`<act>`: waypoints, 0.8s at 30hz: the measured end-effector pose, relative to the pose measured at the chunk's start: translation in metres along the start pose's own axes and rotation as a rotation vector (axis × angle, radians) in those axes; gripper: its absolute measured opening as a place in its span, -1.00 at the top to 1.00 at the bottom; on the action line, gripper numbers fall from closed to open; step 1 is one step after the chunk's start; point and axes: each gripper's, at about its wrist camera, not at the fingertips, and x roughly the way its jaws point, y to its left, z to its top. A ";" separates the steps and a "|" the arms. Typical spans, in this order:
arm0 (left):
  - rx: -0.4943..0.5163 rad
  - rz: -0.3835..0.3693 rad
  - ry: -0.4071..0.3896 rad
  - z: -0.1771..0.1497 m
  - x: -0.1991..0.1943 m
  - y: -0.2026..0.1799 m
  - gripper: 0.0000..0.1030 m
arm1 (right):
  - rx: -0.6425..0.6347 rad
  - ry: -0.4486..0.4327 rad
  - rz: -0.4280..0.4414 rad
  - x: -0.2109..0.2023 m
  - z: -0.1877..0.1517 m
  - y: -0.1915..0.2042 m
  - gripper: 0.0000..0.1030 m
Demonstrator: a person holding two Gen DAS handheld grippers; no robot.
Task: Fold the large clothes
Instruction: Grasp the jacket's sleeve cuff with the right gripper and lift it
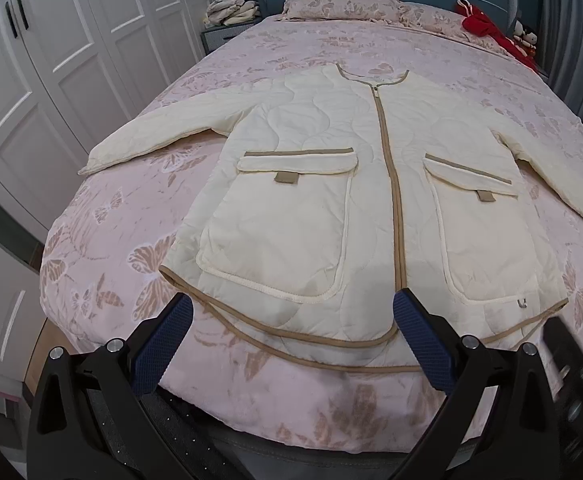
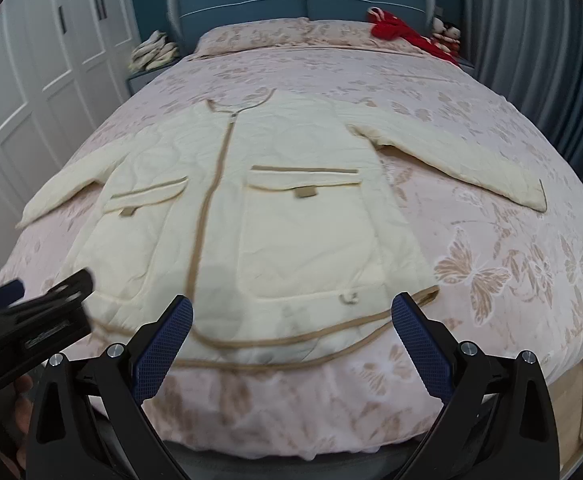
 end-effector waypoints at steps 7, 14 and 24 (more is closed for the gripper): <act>-0.031 0.004 0.026 0.015 0.018 0.003 -0.90 | 0.227 -0.003 -0.019 0.028 0.038 -0.091 -0.90; -0.046 0.025 -0.005 0.042 0.035 0.004 -0.90 | 0.437 -0.040 -0.118 0.067 0.080 -0.213 -0.90; -0.100 0.037 0.001 0.076 0.074 0.008 -0.90 | 0.781 -0.058 -0.218 0.147 0.105 -0.399 -0.85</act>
